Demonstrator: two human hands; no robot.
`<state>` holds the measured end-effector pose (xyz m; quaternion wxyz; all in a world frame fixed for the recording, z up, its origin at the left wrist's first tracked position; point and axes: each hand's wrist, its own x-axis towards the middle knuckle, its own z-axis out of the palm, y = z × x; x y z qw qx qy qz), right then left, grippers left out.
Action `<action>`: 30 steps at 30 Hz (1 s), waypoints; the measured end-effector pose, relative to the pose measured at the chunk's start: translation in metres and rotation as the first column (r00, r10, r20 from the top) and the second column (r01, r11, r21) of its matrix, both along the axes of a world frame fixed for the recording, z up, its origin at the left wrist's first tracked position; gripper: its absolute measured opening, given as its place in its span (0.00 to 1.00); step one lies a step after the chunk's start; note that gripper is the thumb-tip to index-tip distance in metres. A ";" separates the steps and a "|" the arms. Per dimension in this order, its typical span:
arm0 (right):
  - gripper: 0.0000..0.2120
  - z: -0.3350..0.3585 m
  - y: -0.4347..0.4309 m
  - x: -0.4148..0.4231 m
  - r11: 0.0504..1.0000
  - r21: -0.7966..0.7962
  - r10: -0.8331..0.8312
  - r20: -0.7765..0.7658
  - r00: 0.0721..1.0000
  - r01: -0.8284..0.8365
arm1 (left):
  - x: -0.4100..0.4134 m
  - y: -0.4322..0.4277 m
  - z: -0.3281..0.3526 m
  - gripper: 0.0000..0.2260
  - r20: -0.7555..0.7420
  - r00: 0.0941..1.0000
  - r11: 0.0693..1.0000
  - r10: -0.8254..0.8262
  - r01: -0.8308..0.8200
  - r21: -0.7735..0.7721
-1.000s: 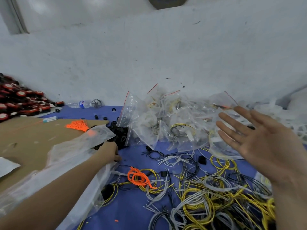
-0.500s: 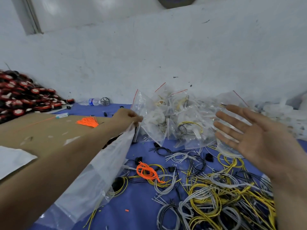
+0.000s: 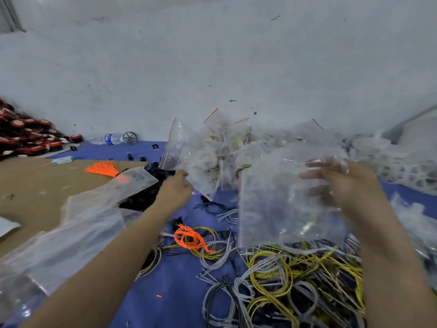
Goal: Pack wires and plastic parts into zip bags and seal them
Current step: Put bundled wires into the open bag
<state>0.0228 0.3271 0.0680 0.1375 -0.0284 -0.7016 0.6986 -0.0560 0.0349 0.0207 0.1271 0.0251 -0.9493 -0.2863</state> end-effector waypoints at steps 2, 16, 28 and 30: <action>0.13 -0.006 0.026 0.000 0.998 0.039 -0.050 -0.006 0.999 0.050 | -0.002 -0.026 -0.051 0.19 0.249 0.968 0.936 0.007 0.081 -0.341; 0.16 -0.009 0.051 0.006 0.993 -0.072 0.090 0.016 0.996 -0.089 | -0.010 -0.033 -0.050 0.06 0.350 0.936 0.888 0.027 0.138 -0.439; 0.37 -0.029 0.053 -0.017 0.610 0.792 -0.388 0.254 0.886 0.040 | 0.026 0.080 -0.027 0.14 0.186 0.947 0.940 -0.260 0.205 0.274; 0.24 -0.025 0.045 -0.016 0.655 0.755 -0.312 0.222 0.924 0.039 | 0.028 0.094 -0.033 0.12 0.296 0.910 0.945 -0.291 0.225 0.237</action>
